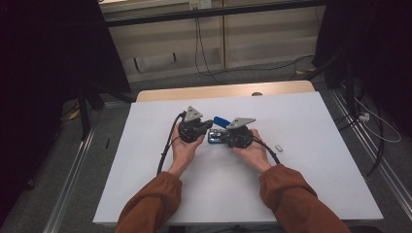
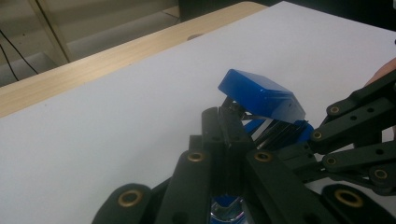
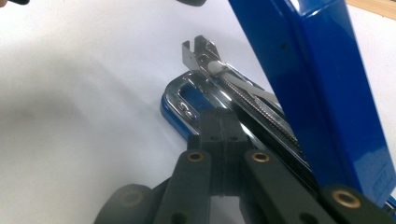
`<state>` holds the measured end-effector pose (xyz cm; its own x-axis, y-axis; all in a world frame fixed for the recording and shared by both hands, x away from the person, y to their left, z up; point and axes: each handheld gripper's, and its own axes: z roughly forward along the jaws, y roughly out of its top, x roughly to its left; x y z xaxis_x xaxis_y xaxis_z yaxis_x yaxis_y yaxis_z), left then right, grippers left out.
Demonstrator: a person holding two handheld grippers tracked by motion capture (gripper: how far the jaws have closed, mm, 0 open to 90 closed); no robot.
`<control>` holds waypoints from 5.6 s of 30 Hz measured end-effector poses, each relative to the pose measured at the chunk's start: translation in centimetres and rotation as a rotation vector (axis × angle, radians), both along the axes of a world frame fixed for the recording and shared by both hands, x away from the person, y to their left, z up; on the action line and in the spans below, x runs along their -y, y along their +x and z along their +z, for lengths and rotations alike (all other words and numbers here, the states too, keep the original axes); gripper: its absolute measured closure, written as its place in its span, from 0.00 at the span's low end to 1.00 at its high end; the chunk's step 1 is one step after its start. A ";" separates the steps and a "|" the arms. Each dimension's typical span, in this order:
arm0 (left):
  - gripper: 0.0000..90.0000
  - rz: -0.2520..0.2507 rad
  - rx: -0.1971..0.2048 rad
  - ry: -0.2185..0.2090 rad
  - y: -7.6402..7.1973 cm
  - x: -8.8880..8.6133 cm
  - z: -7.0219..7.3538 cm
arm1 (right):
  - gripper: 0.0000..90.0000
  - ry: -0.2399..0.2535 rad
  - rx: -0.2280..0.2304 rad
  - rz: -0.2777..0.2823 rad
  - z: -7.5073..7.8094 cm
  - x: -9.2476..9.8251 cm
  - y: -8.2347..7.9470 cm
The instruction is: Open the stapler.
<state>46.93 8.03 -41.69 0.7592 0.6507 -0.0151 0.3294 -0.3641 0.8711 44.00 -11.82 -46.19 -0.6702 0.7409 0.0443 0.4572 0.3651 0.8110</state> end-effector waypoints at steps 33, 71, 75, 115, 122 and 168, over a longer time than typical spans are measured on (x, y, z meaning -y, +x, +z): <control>1.00 -0.002 -0.024 -0.013 0.1 -0.1 0.0 | 1.00 0.088 0.136 -0.080 0.9 -1.6 -0.5; 1.00 -0.024 -0.065 0.057 0.8 -0.3 -1.6 | 1.00 0.080 0.158 -0.124 0.7 -2.1 0.1; 1.00 -0.027 -0.066 0.054 0.8 -0.4 -1.6 | 1.00 0.067 0.165 -0.120 0.7 -2.1 0.1; 1.00 -0.022 -0.078 0.061 0.8 -0.2 -2.7 | 1.00 0.045 0.196 -0.138 1.0 -2.7 0.0; 1.00 -0.021 -0.080 0.056 0.8 -0.2 -2.7 | 1.00 0.060 0.201 -0.155 1.2 -2.6 0.0; 1.00 -0.023 -0.085 0.042 0.9 -0.3 -2.9 | 1.00 0.093 0.255 -0.225 2.8 -1.7 -0.5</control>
<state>47.79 8.32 -44.55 0.7712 0.6344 -0.0531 0.3925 -0.4082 0.8242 43.50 -10.15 -43.44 -0.4889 0.8718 -0.0289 0.2963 0.1971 0.9345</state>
